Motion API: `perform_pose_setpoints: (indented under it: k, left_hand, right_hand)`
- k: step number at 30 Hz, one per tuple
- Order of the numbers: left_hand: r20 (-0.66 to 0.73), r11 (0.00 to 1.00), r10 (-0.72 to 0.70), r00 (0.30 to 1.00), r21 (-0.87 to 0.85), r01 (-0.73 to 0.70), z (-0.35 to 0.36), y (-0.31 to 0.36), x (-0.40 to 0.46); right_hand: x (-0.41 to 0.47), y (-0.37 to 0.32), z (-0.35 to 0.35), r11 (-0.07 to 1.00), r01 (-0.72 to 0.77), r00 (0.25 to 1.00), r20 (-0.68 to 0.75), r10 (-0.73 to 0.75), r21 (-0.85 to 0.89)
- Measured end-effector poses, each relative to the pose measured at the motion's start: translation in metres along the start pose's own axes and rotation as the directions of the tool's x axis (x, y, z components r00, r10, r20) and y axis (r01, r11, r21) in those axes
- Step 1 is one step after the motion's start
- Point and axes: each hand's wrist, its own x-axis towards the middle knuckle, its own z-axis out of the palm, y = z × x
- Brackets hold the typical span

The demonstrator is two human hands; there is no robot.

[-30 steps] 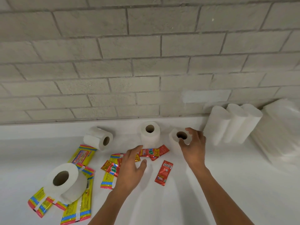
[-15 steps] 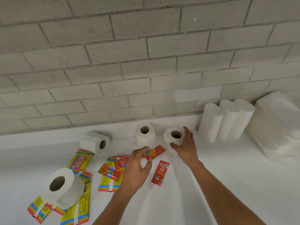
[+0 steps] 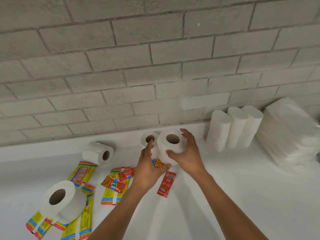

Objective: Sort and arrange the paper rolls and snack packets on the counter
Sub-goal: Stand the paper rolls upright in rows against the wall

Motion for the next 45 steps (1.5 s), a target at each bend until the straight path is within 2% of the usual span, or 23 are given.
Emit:
perform_pose_setpoints:
  k: [6, 9, 11, 14, 20, 27, 34, 45]
  left_hand:
    - [-0.039, 0.987, 0.118, 0.992, -0.104, -0.121, -0.005, 0.003, -0.009]
    - [-0.133, 0.986, 0.153, 0.979, -0.041, -0.16, -0.01, 0.002, -0.009]
    - [-0.155, 0.991, 0.132, 0.979, -0.008, -0.135, -0.015, 0.004, -0.002]
    - [-0.201, 0.997, 0.079, 0.976, -0.001, -0.081, -0.022, 0.01, 0.017]
    - [-0.277, 0.996, -0.01, 0.961, -0.092, -0.016, -0.029, 0.013, 0.071]
    - [-0.252, 0.991, -0.055, 0.966, -0.13, 0.023, -0.014, -0.007, 0.107]
    - [-0.248, 0.994, -0.068, 0.966, -0.1, 0.044, -0.002, -0.022, 0.107]
    - [-0.127, 0.972, -0.174, 0.977, -0.182, 0.149, 0.004, -0.037, 0.108]
  right_hand:
    - [-0.029, -0.024, 0.019, 0.999, 0.017, 0.997, 0.073, -0.02, 0.041]
    - [-0.038, -0.03, 0.028, 0.995, 0.046, 0.991, 0.122, -0.057, 0.088]
    - [-0.039, -0.033, 0.027, 0.985, 0.044, 0.988, 0.139, -0.067, 0.165]
    - [-0.033, -0.03, 0.019, 0.964, -0.054, 0.992, 0.128, 0.021, 0.262]
    - [-0.028, -0.001, -0.005, 0.957, -0.226, 0.972, 0.1, 0.211, 0.184]
    - [-0.029, 0.028, -0.028, 0.917, -0.348, 0.938, 0.069, 0.341, 0.193]
    - [-0.035, 0.043, -0.033, 0.894, -0.407, 0.914, 0.073, 0.4, 0.189]
    - [-0.04, 0.044, -0.023, 0.871, -0.456, 0.889, 0.128, 0.439, 0.181]
